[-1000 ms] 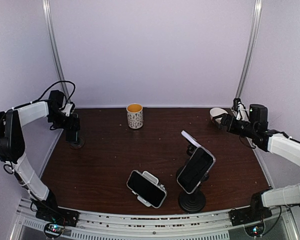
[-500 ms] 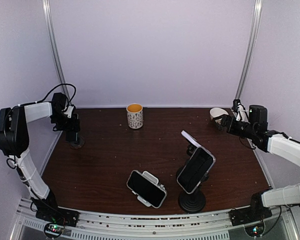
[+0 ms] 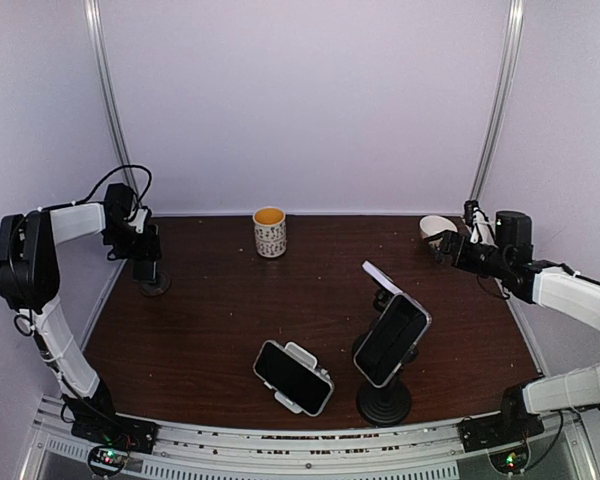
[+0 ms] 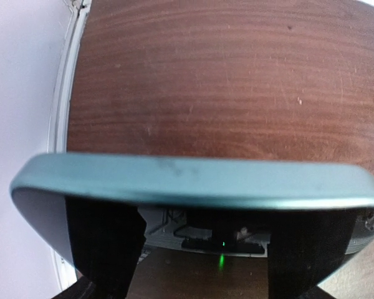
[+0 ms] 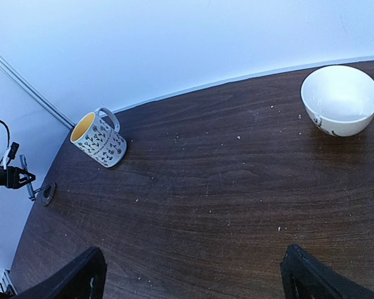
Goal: Remove the phone from the phone stand
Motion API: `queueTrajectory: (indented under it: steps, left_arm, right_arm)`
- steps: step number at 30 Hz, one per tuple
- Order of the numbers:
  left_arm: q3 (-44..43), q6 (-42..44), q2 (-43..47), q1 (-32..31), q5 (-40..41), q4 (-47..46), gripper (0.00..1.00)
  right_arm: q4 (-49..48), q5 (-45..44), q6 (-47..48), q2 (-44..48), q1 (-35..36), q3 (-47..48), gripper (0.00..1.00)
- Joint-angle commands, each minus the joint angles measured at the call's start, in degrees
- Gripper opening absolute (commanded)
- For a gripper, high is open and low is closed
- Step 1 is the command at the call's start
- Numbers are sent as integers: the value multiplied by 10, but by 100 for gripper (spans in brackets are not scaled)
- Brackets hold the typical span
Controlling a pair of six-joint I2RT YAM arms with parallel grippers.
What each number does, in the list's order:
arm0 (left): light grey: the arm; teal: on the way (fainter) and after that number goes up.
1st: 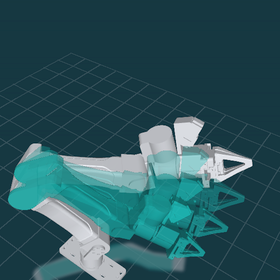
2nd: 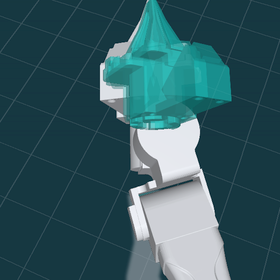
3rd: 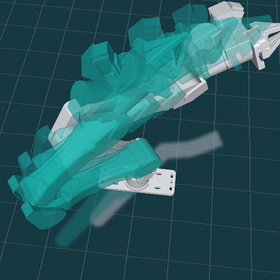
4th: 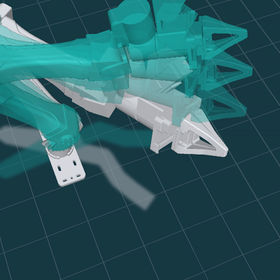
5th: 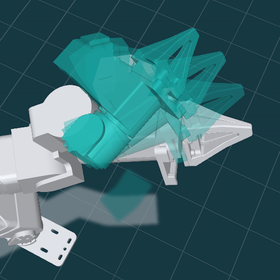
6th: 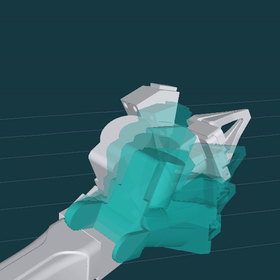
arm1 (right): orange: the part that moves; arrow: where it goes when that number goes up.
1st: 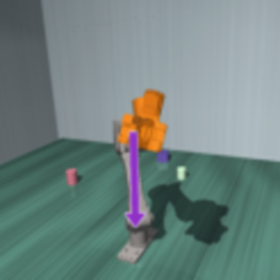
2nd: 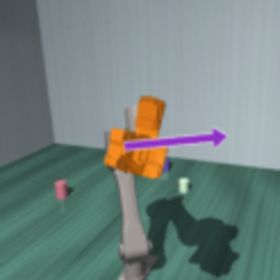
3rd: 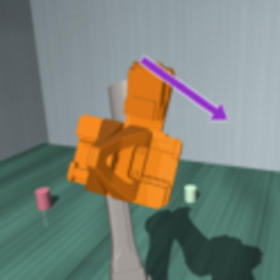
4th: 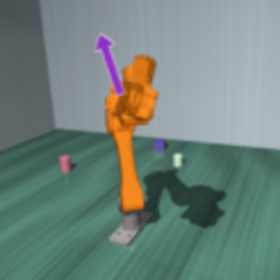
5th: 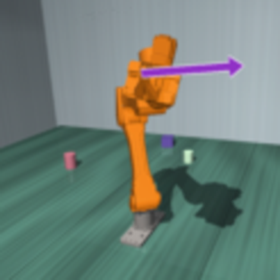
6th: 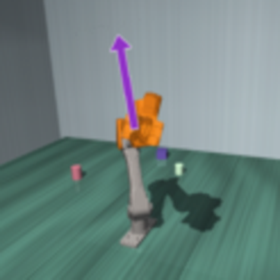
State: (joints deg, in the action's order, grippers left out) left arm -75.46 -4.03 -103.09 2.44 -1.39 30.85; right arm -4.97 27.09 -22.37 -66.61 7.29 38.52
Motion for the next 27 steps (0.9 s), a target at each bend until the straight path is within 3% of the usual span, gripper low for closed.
queueTrajectory:
  steps: [1, 8, 16, 27]
  left_arm:
    - [-35, -14, -8, 3, 6, -87, 40]
    - [-48, -8, 0, 2, 7, -88, 41]
    - [-48, -4, 73, 3, 1, -66, 42]
    - [-66, 3, 170, 2, 29, 106, 41]
  right_arm:
    - [-18, 5, 3, -5, -3, -1, 100]
    - [-19, 7, 3, -5, -3, -1, 100]
    - [-24, 15, -2, -3, -3, -4, 100]
    - [-23, 19, -2, 14, -3, -9, 100]
